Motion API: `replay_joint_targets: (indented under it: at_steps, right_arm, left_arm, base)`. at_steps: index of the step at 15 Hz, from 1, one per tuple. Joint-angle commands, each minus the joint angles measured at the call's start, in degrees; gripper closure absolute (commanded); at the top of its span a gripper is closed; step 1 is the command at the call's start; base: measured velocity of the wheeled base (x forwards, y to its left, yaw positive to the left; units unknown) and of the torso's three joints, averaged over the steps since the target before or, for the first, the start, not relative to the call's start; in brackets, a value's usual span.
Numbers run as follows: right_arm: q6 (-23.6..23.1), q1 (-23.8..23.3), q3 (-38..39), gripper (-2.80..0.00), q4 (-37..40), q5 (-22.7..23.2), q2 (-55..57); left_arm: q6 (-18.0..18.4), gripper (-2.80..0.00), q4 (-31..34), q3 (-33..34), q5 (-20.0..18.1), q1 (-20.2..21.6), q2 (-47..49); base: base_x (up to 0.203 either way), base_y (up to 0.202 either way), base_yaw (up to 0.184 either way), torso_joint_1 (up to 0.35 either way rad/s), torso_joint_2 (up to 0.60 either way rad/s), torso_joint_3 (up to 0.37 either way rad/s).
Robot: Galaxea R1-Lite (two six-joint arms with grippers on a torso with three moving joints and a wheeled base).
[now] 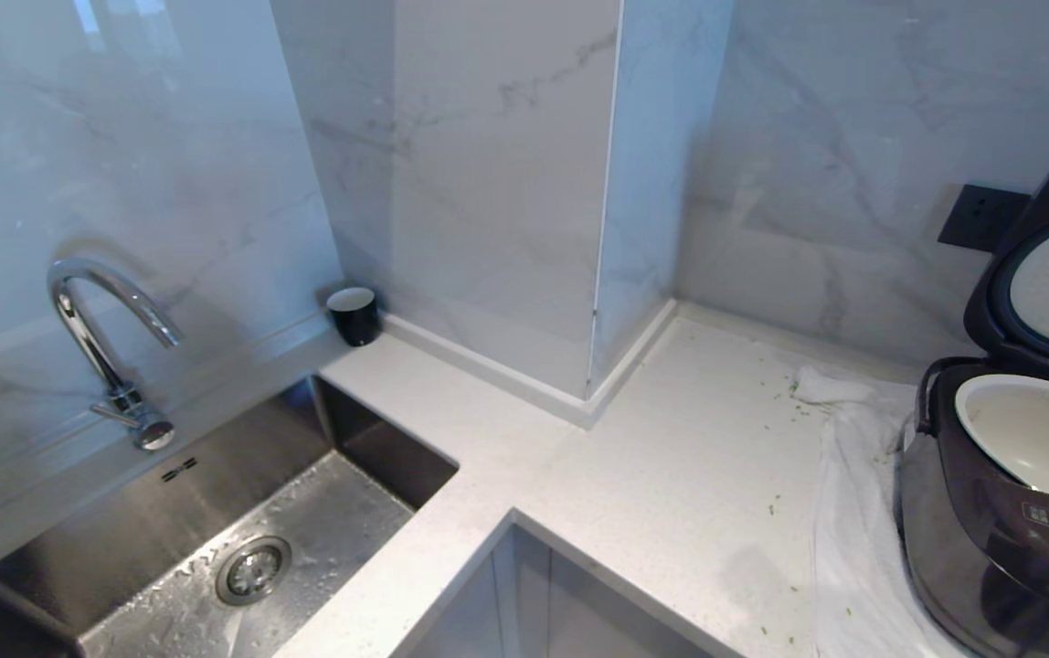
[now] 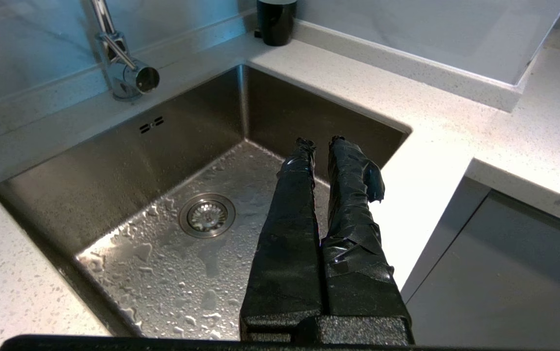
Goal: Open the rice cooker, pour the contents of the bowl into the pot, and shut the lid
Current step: Place the bowl on the table
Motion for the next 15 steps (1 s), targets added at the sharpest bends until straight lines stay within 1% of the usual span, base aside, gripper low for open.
replay_joint_targets:
  at_steps: [1,3,4,5,8,11,14,15]
  right_arm:
    - [0.2,10.4,2.3,0.00,-1.0,0.4,-6.0]
    - [0.7,19.9,3.3,0.00,-0.5,-0.3,-10.2]
    - [1.0,23.0,3.5,0.00,0.8,-0.9,-13.0]
    - [1.2,24.7,3.6,0.00,2.5,-1.7,-15.6]
    - [1.6,25.5,4.9,0.00,5.0,-3.8,-21.2]
    - [2.1,25.5,7.8,0.00,5.4,-7.6,-28.7]
    - [2.6,25.6,11.1,0.00,5.9,-9.0,-36.7]
    - [4.1,25.6,12.0,0.00,6.0,-11.3,-36.7]
  left_arm:
    - [0.0,0.00,0.0,0.1,0.0,0.0,0.1]
    - [0.0,0.00,0.0,0.1,0.0,0.0,0.1]
    - [-0.1,0.00,0.0,0.1,0.0,0.0,0.1]
    - [-0.1,0.00,0.0,0.1,0.0,0.0,0.1]
    - [-0.1,0.00,0.0,0.1,0.0,0.0,0.1]
    - [-0.1,0.00,0.0,0.1,0.0,0.0,0.1]
    - [0.0,0.00,0.0,0.1,0.0,0.0,0.1]
    - [-0.1,0.00,0.0,0.1,0.0,0.0,0.1]
  base:
    - [0.000,0.000,0.000,0.000,0.00,0.000]
    - [0.000,0.000,0.000,0.000,0.00,0.000]
    - [0.000,0.000,0.000,0.000,0.00,0.000]
    - [0.000,0.000,0.000,0.000,0.00,0.000]
    - [0.000,0.000,0.000,0.000,0.00,0.000]
    - [0.000,0.000,0.000,0.000,0.00,0.000]
    - [0.000,0.000,0.000,0.000,0.00,0.000]
    - [0.000,0.000,0.000,0.000,0.00,0.000]
